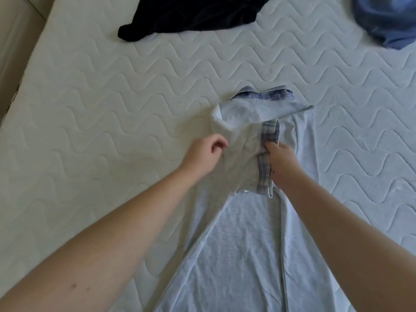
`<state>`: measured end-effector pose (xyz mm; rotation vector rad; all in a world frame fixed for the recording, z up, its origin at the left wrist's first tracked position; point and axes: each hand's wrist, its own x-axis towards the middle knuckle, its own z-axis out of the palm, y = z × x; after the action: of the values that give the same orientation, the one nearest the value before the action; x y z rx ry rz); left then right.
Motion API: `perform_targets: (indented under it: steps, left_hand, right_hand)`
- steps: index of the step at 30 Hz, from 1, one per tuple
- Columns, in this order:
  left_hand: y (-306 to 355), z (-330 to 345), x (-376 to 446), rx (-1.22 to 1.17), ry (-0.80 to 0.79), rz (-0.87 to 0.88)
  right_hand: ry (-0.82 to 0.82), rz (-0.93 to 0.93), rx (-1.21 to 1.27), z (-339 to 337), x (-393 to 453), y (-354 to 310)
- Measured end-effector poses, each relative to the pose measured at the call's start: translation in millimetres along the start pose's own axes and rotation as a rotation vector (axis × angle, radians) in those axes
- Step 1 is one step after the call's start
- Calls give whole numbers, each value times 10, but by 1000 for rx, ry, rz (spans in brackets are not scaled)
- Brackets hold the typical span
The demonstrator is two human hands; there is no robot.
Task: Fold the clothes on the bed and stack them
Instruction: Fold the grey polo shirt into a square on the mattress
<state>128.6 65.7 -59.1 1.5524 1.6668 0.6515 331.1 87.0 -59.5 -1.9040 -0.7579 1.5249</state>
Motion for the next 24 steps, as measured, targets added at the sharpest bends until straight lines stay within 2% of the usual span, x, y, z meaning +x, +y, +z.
perform_targets:
  steps: [2,4,6,10,13,15,19,24]
  left_hand:
    - [-167,-115,217,104,96,-80]
    - [-290,-178,468,230,62,-138]
    - [-332,-207,716,346,-47,-99]
    - [-263,-187,1177,505,-350,143]
    - [-114,-232,1406,595,-548,258]
    - [-53,-351,1518,632,-620,225]
    - [-19,-722,1711,825,-710,135]
    - [-61,-957,1899,694,-735,45]
  right_hand:
    - [16,23,2,-43,43,37]
    - [25,39,39,-63,48,53]
    - [-10,45,83,-73,46,71]
    - [-171,-7,40,-79,75,144]
    - [-156,-33,18,-33,90,124]
    - [-148,-10,79,21,102,95]
    - [-252,45,215,166,124,36]
    - [-263,98,247,400,157,-14]
